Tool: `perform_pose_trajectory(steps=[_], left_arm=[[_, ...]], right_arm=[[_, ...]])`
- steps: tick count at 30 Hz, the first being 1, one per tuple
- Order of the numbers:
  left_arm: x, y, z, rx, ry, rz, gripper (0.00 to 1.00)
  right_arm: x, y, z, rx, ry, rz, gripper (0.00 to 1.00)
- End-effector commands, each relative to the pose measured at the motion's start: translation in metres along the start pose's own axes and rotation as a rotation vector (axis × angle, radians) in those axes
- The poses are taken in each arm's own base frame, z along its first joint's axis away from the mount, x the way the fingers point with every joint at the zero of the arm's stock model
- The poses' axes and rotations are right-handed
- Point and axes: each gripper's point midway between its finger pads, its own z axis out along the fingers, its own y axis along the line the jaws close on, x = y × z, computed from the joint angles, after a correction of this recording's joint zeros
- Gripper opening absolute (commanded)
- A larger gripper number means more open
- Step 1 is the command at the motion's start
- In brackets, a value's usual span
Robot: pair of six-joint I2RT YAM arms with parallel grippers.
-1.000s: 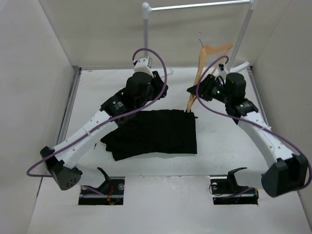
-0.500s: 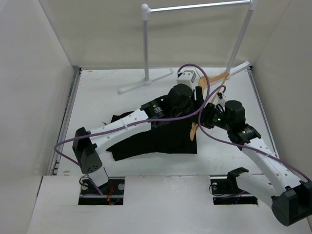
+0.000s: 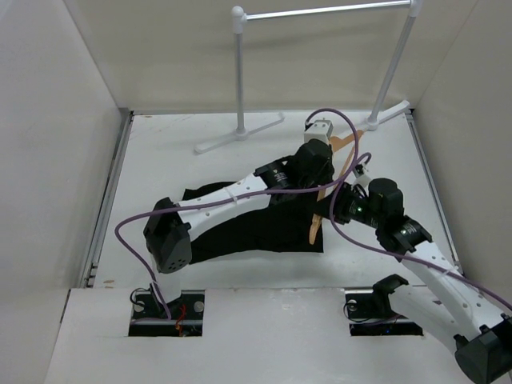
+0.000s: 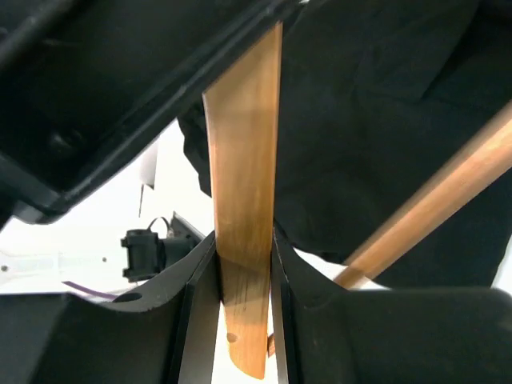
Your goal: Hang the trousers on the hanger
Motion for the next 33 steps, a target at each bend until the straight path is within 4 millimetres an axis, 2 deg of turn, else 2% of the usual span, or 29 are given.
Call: perform_pose_trajectory(steps=[1,4,8,13,15,18,21,27,30,33], left_arm=[[-0.034,-0.017,-0.008,0.041,-0.090,-0.025,0.05],[-0.036,-0.017,-0.016,0.019,-0.117,-0.051,0.00],[-0.031,-0.013,-0.026,-0.017,-0.182,-0.111,0.00],[-0.009,-0.004,-0.027,-0.044,-0.208,-0.228,0.00],[0.002,-0.003,-0.026,-0.037,-0.202,-0.281,0.00],[0.017,-0.001,-0.024,-0.026,-0.199,-0.341,0.00],[0.035,0.004,-0.020,-0.040,-0.193,-0.367,0.00],[0.074,0.020,-0.006,-0.082,-0.181,-0.423,0.00],[0.090,0.032,-0.002,-0.139,-0.196,-0.391,0.00],[0.112,0.034,0.002,-0.171,-0.182,-0.352,0.00]], right_arm=[[-0.003,0.009,-0.008,-0.030,-0.035,-0.036,0.21],[0.003,-0.004,-0.017,0.015,-0.034,-0.028,0.27],[0.003,-0.017,-0.032,0.080,-0.053,-0.005,0.49],[-0.003,-0.036,-0.050,0.198,-0.110,0.016,0.52],[-0.005,-0.048,-0.055,0.251,-0.139,0.014,0.47],[-0.009,-0.064,-0.057,0.312,-0.163,0.034,0.25],[-0.013,-0.074,-0.049,0.344,-0.167,0.044,0.15],[-0.025,-0.091,-0.032,0.397,-0.184,0.021,0.15],[-0.025,-0.099,-0.016,0.390,-0.161,0.024,0.17],[-0.024,-0.110,0.003,0.391,-0.126,0.031,0.18]])
